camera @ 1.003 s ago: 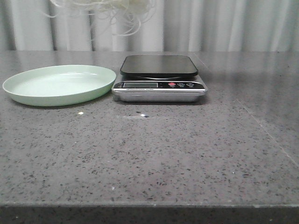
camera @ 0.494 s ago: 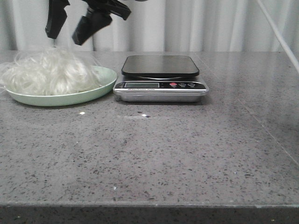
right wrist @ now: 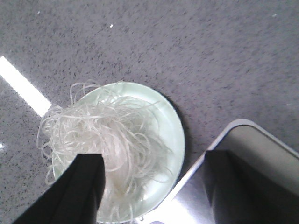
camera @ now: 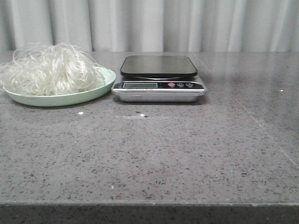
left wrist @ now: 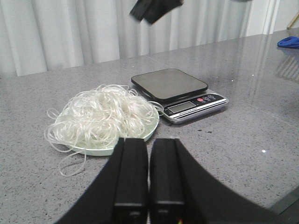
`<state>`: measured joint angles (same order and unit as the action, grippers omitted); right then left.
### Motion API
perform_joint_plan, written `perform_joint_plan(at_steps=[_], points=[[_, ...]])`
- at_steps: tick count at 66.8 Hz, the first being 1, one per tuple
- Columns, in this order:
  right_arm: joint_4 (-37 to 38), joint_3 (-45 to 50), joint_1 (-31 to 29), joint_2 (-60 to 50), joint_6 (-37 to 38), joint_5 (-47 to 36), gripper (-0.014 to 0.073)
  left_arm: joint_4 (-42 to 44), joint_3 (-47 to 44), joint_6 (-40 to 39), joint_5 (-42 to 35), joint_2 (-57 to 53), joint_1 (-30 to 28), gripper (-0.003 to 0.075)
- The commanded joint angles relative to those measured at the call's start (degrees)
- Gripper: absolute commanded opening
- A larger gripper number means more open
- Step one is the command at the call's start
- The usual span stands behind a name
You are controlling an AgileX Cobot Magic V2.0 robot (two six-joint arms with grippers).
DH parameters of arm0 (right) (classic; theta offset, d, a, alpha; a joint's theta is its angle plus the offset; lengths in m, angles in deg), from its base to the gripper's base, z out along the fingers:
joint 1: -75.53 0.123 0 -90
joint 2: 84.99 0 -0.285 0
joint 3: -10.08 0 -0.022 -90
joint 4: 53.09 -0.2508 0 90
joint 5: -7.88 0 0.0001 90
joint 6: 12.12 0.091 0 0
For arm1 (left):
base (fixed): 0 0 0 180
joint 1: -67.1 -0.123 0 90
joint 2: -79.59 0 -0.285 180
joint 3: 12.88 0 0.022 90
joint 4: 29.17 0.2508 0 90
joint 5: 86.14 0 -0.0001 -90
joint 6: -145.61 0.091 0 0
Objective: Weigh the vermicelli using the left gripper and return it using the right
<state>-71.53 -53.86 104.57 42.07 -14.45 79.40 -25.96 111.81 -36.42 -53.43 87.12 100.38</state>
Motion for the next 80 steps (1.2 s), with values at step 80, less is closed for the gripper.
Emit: perform_joint_plan(at_steps=[80], points=[[3.2,100.3,-8.9,-90.0,-6.0,-49.3,0.0544,-0.4,1.4,-0.4,-4.3,-0.6,0.3,0.0127]])
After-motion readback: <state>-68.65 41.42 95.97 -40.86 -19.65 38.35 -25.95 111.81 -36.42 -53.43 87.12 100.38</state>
